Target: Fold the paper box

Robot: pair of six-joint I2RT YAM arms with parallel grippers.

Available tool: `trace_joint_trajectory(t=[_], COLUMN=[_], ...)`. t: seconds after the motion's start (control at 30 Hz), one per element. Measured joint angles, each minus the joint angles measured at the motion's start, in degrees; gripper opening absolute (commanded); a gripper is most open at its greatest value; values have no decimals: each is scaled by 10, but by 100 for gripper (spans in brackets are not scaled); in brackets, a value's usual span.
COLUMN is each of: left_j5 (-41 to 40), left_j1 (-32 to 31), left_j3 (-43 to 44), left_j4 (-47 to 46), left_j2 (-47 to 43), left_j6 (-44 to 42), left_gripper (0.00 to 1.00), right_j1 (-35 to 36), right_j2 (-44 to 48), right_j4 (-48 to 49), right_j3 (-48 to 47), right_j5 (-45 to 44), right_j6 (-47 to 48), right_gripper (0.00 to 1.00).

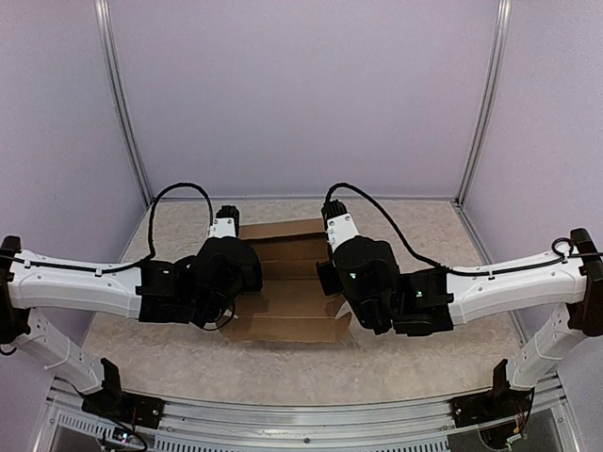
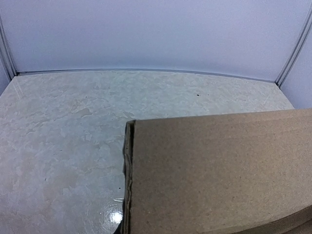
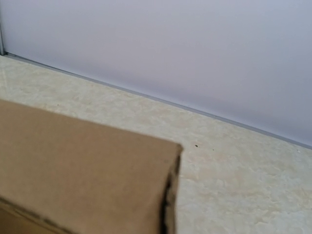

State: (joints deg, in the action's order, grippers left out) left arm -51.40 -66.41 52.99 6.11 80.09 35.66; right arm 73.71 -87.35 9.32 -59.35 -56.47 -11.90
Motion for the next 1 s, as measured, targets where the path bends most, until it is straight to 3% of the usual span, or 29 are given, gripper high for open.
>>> trace_joint_trajectory(t=[0.43, 0.77, 1.0], left_j5=[40, 99, 139], left_j1=[-4, -11, -16], left_j3=[-13, -85, -143], left_j4=[-5, -28, -45], left_j2=[-12, -73, -150], left_j6=[4, -22, -45], left_gripper=[61, 70, 72], right_j1=[-12, -95, -147], right_j2=[-24, -40, -45], right_j4=[-1, 29, 112], right_j3=[-11, 33, 104], right_j5=[7, 148, 297], right_j6=[5, 20, 58], right_gripper=[0, 0, 0])
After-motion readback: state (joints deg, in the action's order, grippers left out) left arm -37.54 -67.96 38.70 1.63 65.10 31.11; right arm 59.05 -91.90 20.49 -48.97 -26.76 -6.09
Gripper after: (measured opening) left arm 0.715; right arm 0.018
